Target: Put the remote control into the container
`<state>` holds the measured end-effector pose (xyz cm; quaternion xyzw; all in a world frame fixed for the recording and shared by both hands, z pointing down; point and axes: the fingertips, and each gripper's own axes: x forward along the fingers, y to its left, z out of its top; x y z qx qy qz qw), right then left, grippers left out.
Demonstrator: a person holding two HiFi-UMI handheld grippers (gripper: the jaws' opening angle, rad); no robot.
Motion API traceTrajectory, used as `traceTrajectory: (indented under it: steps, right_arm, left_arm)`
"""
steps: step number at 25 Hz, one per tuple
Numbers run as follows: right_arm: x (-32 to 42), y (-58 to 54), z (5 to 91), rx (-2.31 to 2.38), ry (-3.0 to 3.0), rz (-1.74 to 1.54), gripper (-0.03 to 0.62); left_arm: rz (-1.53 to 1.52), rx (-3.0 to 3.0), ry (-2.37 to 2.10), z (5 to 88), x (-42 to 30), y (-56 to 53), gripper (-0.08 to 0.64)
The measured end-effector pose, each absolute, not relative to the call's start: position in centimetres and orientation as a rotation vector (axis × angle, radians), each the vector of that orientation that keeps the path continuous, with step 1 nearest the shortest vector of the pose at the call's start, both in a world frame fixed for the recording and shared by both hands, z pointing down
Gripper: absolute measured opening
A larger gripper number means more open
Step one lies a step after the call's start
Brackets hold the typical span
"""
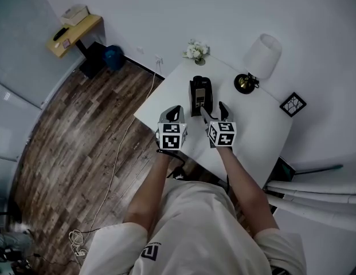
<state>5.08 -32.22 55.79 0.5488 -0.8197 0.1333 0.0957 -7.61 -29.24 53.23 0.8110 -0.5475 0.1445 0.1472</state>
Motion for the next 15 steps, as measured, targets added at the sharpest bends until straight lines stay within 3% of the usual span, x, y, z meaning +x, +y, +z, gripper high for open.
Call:
traceTrajectory:
  steps: [15]
  right_arm:
    - [8.3,-25.6,49.0,1.623,-2.513,0.424,0.227]
  left_arm:
    - [0.459,2.366,-1.588,51.5,-2.5,-24.1,0.006]
